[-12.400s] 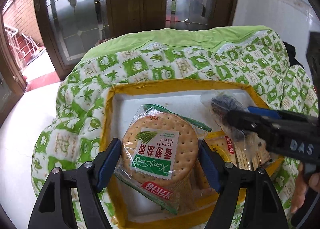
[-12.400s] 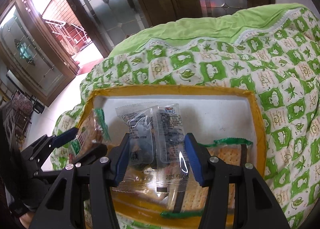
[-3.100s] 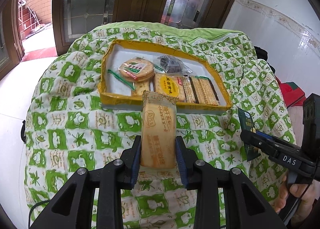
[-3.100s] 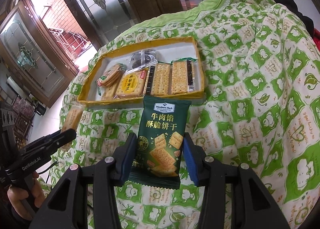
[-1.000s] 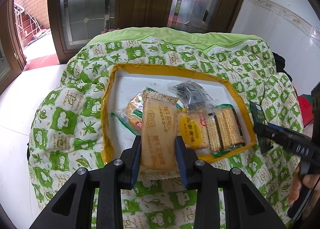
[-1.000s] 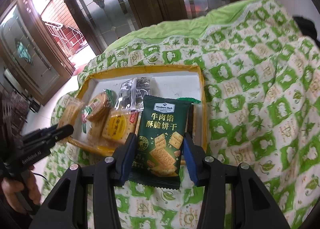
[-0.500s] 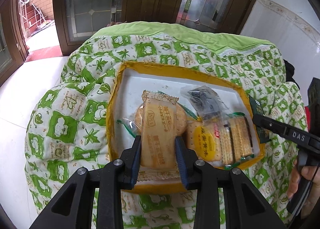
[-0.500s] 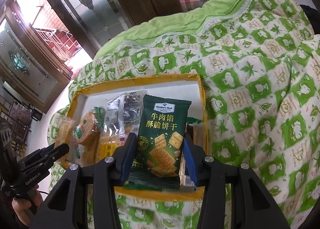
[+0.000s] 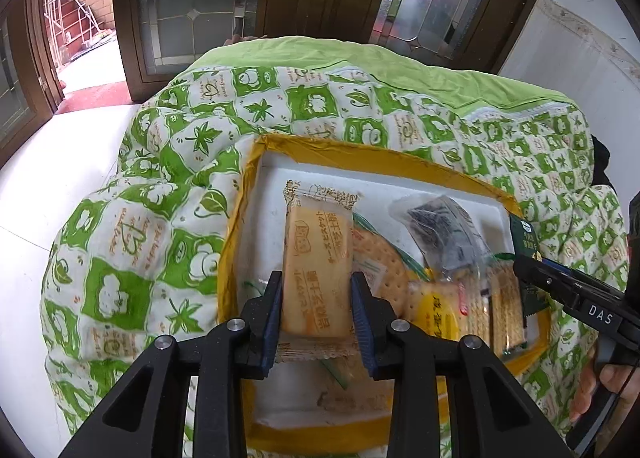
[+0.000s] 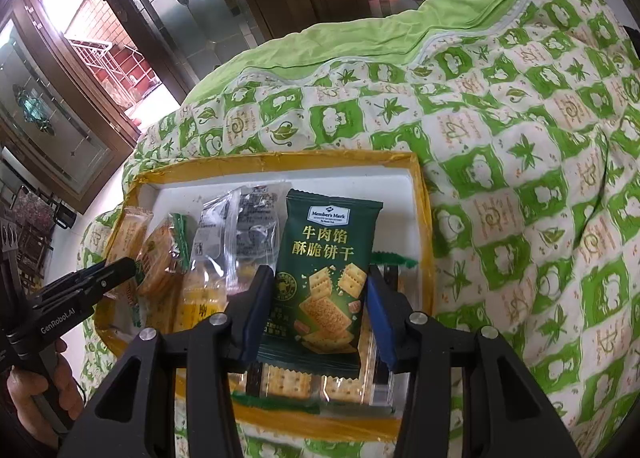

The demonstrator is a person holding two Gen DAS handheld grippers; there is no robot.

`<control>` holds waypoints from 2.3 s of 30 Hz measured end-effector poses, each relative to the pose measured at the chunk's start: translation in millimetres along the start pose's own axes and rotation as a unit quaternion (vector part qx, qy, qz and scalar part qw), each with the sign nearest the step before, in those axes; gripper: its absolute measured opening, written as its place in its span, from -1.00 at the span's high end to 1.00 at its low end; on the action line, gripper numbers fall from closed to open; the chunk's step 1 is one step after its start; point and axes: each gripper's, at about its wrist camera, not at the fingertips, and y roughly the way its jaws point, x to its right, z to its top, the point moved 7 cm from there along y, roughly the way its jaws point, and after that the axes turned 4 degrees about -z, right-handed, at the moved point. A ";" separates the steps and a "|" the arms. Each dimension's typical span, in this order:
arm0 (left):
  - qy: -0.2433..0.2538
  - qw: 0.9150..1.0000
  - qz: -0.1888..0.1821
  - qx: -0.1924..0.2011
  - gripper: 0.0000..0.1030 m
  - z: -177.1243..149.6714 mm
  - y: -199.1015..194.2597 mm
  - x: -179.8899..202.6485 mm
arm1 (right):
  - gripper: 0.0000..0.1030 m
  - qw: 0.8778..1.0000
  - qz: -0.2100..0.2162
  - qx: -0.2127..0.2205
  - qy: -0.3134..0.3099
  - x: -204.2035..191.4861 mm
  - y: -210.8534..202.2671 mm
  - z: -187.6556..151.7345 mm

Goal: Organize snacks
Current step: 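Lower the pale pack with left tool while right tool lowers green pack into tray, then open both tools to release the packs into the tray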

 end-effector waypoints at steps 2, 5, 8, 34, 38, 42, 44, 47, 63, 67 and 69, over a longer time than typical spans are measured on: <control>-0.001 1.000 0.004 -0.001 0.35 2.2 3.3 -2.3 | 0.12 1.000 -0.002 0.000 0.000 -0.1 3.3 1.2; -0.001 1.000 0.007 -0.001 0.35 5.3 6.7 -3.8 | 0.12 1.000 -0.005 0.000 0.000 0.0 8.0 3.7; 0.000 1.000 0.009 -0.002 0.35 8.2 10.6 -5.1 | 0.12 1.000 -0.007 -0.001 -0.001 0.1 11.7 6.4; 0.003 1.000 0.029 -0.002 0.34 20.8 25.7 -7.8 | 0.32 1.000 -0.012 -0.001 -0.013 -3.0 34.5 17.2; 0.002 1.000 0.031 -0.002 0.34 20.2 25.2 -8.7 | 0.35 1.000 -0.011 0.001 -0.012 -2.3 34.0 17.2; 0.002 0.999 0.032 -0.002 0.34 19.5 24.6 -9.9 | 0.42 1.000 -0.010 0.004 -0.012 -1.3 34.2 18.3; 0.006 0.999 0.035 -0.002 0.34 20.0 25.2 -8.9 | 0.45 1.000 -0.010 0.007 -0.014 -1.9 35.2 19.6; 0.010 0.999 0.038 -0.002 0.34 22.0 26.8 -7.0 | 0.50 1.000 -0.006 0.013 -0.013 -1.3 37.8 24.3; 0.018 0.999 0.043 0.001 0.30 23.5 26.1 -6.8 | 0.48 0.998 0.000 0.060 -0.017 -3.6 24.3 35.2; 0.015 0.999 0.035 0.010 0.11 21.4 18.6 -3.2 | 0.42 0.997 -0.002 0.069 -0.023 -7.6 17.2 33.3; 0.019 0.999 0.042 0.019 -0.16 20.7 11.9 -1.3 | 0.39 0.997 -0.003 0.075 -0.024 -9.5 12.6 31.4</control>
